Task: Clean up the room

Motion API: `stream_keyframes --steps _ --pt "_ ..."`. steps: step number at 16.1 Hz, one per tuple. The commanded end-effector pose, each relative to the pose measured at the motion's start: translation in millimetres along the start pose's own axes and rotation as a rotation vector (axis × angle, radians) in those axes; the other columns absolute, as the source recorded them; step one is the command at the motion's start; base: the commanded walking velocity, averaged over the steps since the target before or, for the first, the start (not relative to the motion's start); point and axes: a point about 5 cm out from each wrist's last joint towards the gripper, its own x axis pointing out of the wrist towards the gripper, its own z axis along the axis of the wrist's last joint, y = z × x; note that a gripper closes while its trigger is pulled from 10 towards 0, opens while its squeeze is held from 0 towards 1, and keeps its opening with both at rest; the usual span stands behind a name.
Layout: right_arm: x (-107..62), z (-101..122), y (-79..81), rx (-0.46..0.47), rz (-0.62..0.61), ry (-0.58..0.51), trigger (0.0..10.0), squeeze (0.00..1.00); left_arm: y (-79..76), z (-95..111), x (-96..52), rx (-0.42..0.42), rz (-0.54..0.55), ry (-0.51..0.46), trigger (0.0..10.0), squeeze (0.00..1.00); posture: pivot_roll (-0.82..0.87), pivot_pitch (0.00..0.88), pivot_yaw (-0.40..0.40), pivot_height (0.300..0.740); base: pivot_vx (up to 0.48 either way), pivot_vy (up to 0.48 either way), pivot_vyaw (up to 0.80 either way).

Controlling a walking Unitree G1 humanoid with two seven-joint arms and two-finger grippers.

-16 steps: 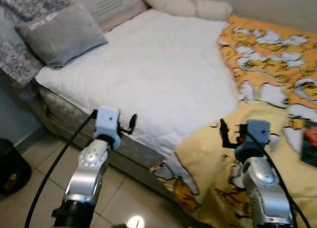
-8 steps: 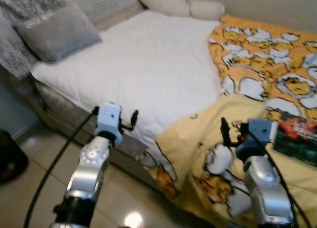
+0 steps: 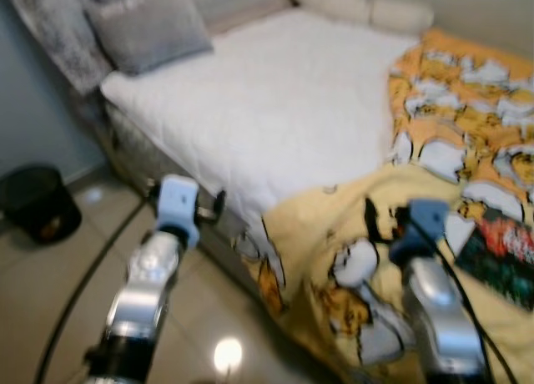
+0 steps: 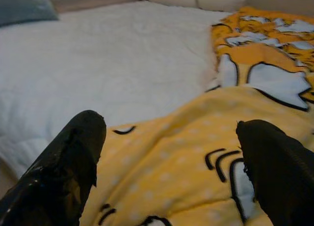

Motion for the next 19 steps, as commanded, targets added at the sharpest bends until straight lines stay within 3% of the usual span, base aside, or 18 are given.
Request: stream_keyframes --steps 1,14,19 --pt "0.2 1.3 -10.0 -0.013 -0.033 -0.003 10.0 1.00 -4.3 4.7 3.1 0.013 -0.009 -0.019 10.0 1.00 -0.06 0.000 0.005 0.740 0.000 -0.311 0.00" --pt "1.2 -0.7 -5.8 -0.009 -0.013 0.009 10.0 1.00 -7.2 4.7 3.6 0.020 -0.033 -0.031 10.0 1.00 -0.06 0.000 -0.002 0.740 0.000 -0.387 0.00" --pt "4.0 -1.5 -4.6 0.009 0.006 0.018 10.0 1.00 -13.5 3.0 0.3 0.020 -0.071 -0.038 10.0 1.00 -0.05 0.000 -0.009 0.740 0.000 0.000 0.00"
